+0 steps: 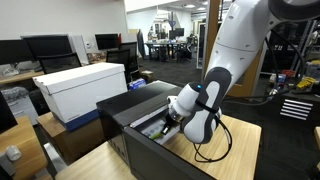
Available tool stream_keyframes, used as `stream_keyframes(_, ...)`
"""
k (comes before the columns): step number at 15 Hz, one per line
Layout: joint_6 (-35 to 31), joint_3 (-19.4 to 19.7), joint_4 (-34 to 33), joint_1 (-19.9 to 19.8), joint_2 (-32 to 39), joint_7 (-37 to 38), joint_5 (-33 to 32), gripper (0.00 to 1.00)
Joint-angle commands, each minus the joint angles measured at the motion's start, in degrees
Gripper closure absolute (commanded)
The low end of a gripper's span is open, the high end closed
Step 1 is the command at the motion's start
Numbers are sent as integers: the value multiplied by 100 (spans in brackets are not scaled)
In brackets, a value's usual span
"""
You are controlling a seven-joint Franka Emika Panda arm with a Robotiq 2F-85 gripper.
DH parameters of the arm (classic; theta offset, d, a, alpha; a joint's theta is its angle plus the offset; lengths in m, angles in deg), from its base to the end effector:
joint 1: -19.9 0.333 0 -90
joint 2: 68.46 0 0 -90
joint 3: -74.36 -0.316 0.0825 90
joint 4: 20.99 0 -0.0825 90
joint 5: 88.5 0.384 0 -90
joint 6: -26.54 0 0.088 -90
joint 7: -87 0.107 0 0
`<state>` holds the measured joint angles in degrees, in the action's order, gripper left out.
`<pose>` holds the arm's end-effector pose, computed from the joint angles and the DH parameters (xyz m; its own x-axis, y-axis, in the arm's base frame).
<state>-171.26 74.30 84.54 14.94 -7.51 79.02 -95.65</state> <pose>0.6152 -0.0382 0.0144 0.8409 0.1830 0.5093 0.1535 -0.9831 0.0999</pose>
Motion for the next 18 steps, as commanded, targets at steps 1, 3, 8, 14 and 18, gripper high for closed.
stream_keyframes(1,0,85,-337,164,155,116,78,97)
stream_keyframes(3,2,211,-789,303,332,64,93,97)
stream_keyframes(8,-54,371,-837,493,509,-18,-10,97)
stream_keyframes(14,-47,257,1344,368,-545,-179,-532,40)
stream_keyframes(18,4,326,2745,443,-1357,-126,-506,4)
